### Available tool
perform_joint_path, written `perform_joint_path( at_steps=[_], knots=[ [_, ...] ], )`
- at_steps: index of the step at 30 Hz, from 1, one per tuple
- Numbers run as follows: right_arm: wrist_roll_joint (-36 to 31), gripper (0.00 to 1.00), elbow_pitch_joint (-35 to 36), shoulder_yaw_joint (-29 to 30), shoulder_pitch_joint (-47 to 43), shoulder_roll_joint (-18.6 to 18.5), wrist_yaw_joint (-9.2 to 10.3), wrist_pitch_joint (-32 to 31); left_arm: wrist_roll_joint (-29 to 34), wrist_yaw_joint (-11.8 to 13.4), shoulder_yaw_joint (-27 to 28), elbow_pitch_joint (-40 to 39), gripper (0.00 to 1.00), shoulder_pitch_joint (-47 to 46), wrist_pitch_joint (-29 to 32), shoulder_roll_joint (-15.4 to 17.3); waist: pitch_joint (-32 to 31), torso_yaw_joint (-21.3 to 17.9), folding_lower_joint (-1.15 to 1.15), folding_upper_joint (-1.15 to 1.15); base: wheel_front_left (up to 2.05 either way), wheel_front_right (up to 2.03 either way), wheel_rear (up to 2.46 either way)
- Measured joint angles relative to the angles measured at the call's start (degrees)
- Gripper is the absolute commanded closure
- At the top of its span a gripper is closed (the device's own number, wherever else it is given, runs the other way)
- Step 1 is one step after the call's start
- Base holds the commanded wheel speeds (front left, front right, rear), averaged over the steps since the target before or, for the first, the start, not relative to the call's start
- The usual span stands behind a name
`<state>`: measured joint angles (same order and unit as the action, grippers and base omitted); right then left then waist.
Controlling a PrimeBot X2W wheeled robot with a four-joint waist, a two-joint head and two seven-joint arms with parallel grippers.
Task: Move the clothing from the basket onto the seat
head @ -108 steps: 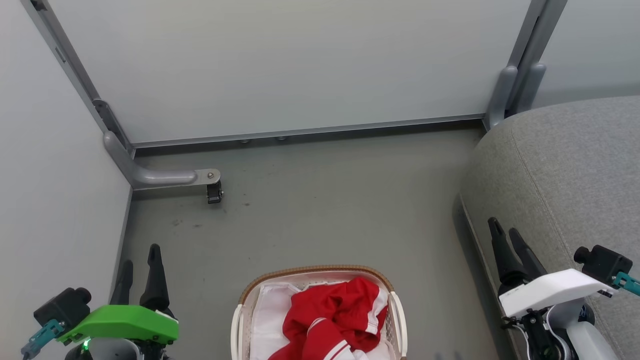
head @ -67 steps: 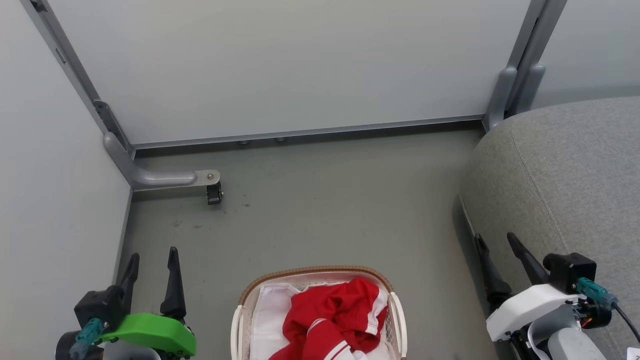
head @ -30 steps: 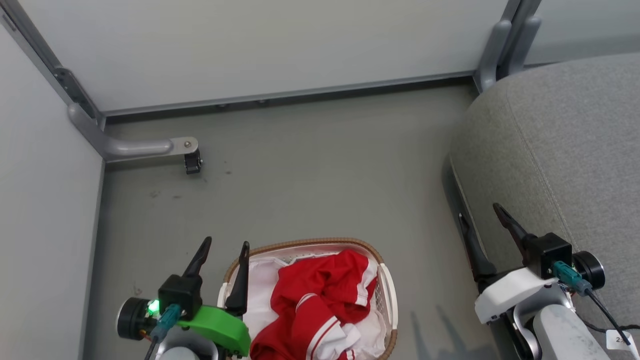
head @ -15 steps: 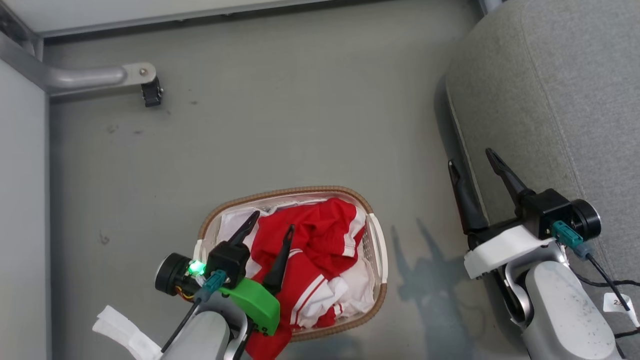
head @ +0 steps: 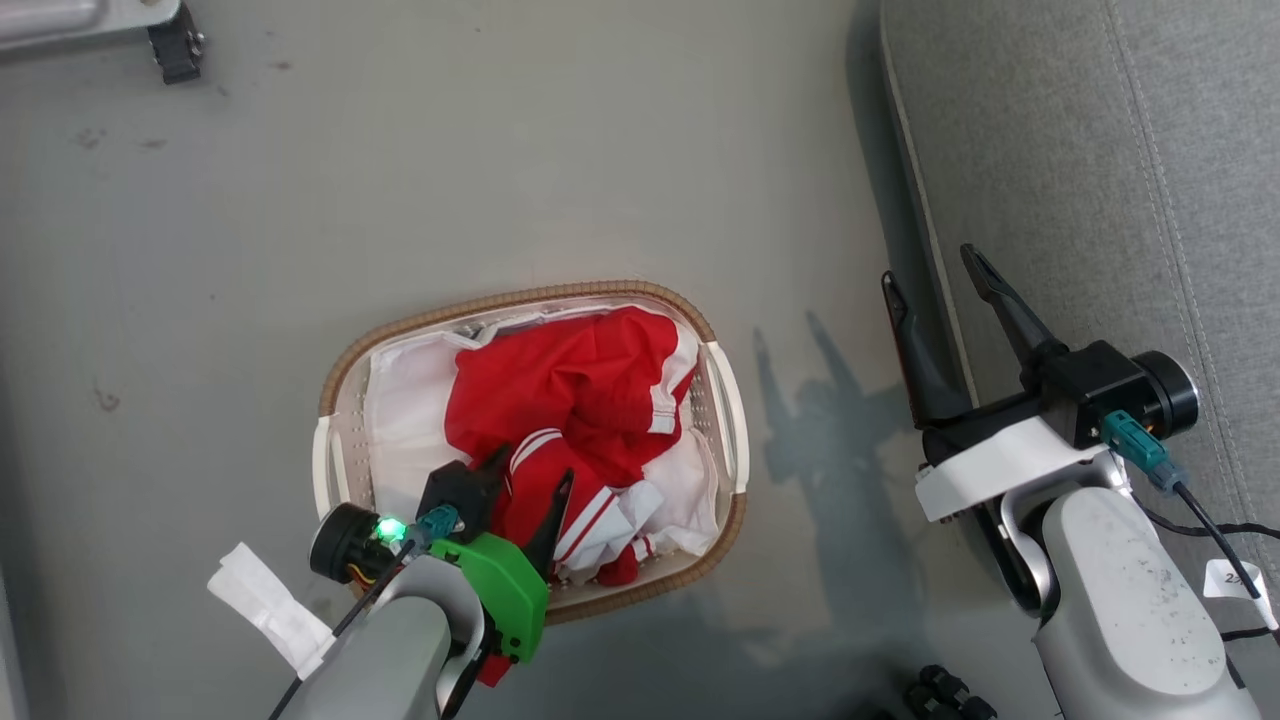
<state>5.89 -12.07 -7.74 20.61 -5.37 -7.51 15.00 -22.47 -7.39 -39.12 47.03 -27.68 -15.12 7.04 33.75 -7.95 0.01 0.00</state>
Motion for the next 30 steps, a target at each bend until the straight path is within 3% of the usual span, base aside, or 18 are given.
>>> perform_joint_path(
  at_steps=[15, 30],
  knots=[
    [0.0, 0.00, 0.5, -1.4, 1.2, 0.6, 0.00, 0.0, -14.9, 0.0, -13.5, 14.0, 0.00, -9.8, 2.2, 0.3, 9.0, -3.0, 0.00, 0.00, 0.00, 0.00, 0.00],
    [0.1, 0.00, 1.6, -1.5, 2.4, 1.5, 0.00, 0.0, -21.3, 0.0, -22.1, 18.0, 0.00, -14.8, 8.4, 2.4, 13.3, -4.5, 0.00, 0.00, 0.00, 0.00, 0.00]
  ],
)
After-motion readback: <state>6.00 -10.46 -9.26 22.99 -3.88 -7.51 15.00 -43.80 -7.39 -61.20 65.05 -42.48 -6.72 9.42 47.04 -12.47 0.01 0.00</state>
